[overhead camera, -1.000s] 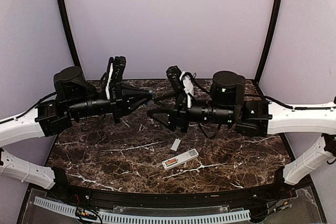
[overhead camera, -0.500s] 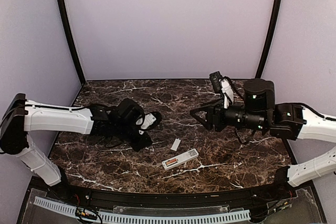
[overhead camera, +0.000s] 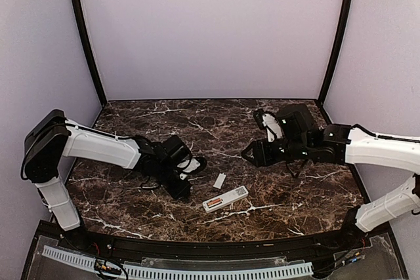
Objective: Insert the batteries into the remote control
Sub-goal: Place the battery at the center of the board.
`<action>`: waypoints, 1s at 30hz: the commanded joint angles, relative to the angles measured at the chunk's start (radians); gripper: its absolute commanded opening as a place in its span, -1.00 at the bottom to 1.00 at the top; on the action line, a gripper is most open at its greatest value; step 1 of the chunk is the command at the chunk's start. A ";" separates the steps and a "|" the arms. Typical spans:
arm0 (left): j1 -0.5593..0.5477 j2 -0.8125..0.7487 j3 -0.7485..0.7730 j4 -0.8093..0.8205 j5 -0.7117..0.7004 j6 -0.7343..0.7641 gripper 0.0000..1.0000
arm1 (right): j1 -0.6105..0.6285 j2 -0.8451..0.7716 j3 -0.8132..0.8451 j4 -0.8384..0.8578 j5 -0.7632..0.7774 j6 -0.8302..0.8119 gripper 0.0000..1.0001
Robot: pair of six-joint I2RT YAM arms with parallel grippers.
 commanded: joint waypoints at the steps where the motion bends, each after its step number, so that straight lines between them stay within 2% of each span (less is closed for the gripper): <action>1: 0.012 0.055 0.007 -0.010 0.048 0.008 -1.00 | -0.042 0.075 0.014 -0.019 -0.145 -0.061 0.07; 7: 0.016 0.139 0.072 -0.055 0.115 0.055 -1.00 | -0.127 0.223 0.149 -0.071 -0.283 -0.228 0.05; 12: 0.084 0.170 0.177 -0.108 0.137 0.149 -1.00 | -0.179 0.331 0.258 -0.147 -0.261 -0.311 0.02; 16: 0.163 0.249 0.249 -0.175 0.172 0.144 -1.00 | -0.214 0.389 0.316 -0.208 -0.259 -0.290 0.01; 21: 0.166 0.263 0.266 -0.257 0.118 0.179 -1.00 | -0.236 0.448 0.363 -0.239 -0.244 -0.250 0.01; 30: 0.178 0.270 0.244 -0.264 0.112 0.216 -1.00 | -0.236 0.579 0.460 -0.348 -0.254 -0.224 -0.02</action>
